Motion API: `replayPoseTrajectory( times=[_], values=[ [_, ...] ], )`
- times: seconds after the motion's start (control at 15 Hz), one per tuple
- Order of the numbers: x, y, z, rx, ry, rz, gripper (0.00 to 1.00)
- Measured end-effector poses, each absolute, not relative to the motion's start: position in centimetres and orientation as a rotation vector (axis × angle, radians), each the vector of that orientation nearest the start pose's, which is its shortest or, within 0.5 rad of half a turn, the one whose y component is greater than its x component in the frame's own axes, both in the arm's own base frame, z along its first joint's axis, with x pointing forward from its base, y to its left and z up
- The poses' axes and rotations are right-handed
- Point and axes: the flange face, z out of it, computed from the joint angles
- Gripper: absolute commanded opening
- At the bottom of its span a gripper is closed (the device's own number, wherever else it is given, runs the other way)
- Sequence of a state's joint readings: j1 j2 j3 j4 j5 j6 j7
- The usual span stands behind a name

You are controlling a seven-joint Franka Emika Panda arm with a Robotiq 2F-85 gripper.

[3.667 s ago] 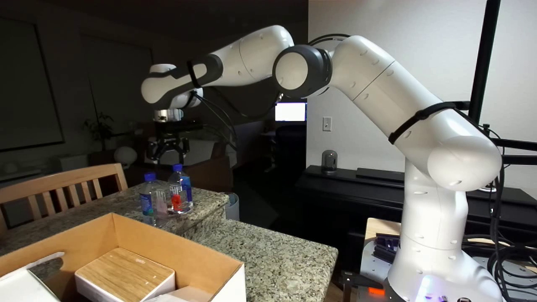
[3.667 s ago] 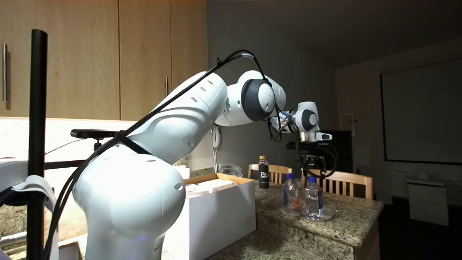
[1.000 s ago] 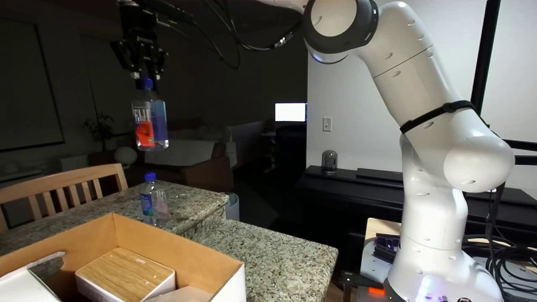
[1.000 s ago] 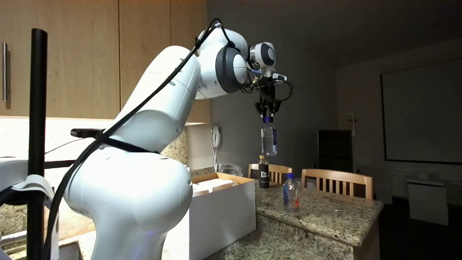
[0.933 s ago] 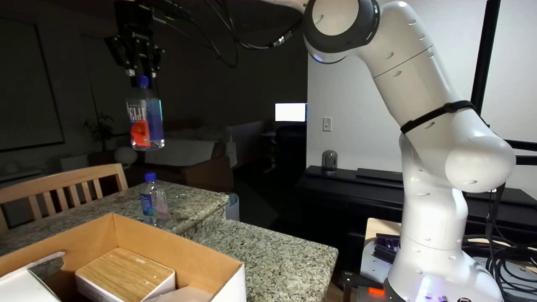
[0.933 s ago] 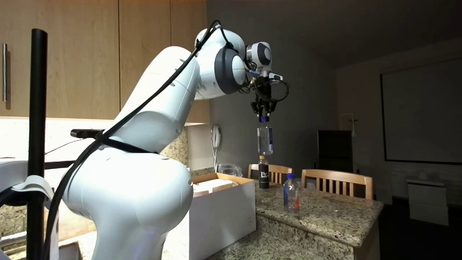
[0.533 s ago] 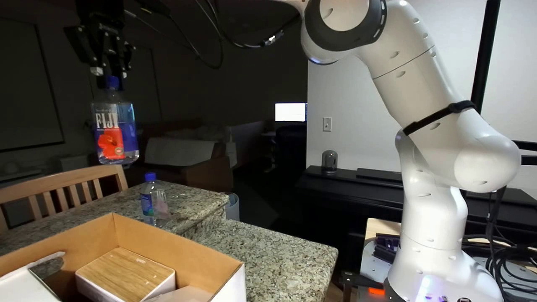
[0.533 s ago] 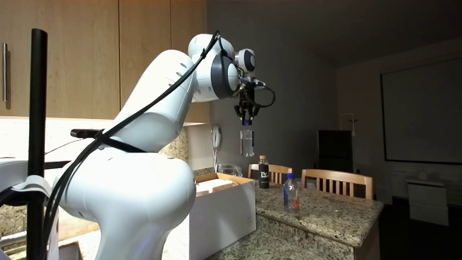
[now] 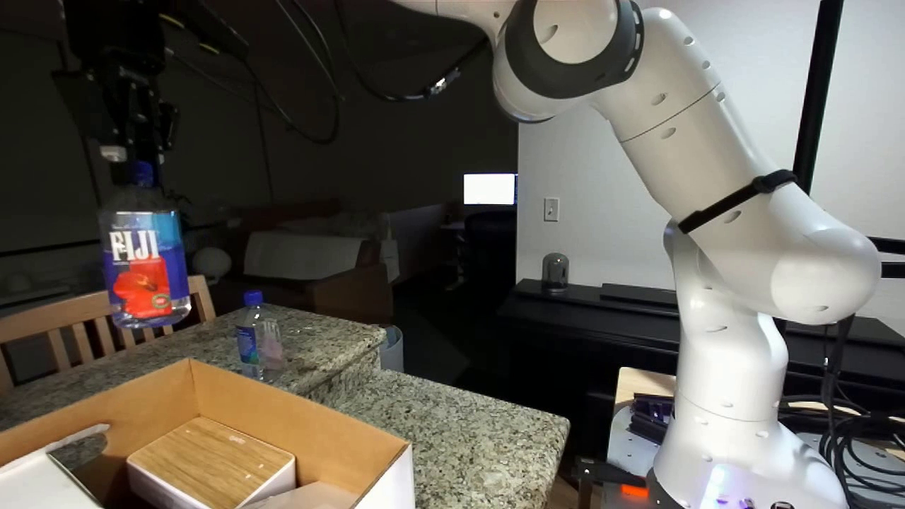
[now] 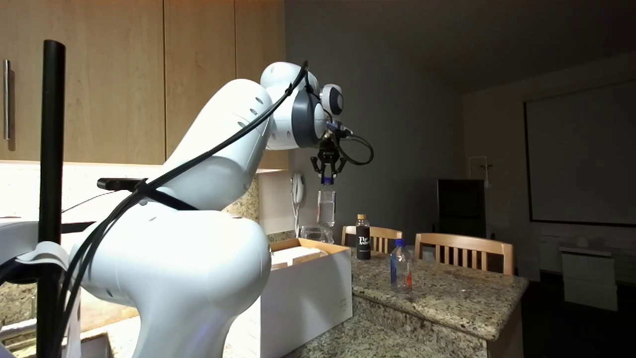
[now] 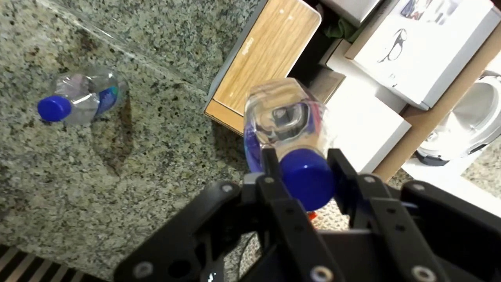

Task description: Put the water bottles on the counter in the box

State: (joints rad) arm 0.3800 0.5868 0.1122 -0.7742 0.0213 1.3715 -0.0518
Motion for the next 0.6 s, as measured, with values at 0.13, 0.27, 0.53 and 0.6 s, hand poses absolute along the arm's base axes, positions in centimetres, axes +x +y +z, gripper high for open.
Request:
replayPoseTrajectory(
  times=[0.13, 0.27, 0.53, 0.6],
  values=[
    [62.6, 31.2, 59.0, -2.909, -0.883, 0.029, 0.15],
    [62.9, 32.0, 57.1, -2.873, -0.957, 0.063, 0.15],
    [63.6, 32.9, 53.6, -2.82, -1.063, 0.138, 0.15],
    [63.7, 33.1, 52.8, -2.809, -1.081, 0.157, 0.15]
  ],
)
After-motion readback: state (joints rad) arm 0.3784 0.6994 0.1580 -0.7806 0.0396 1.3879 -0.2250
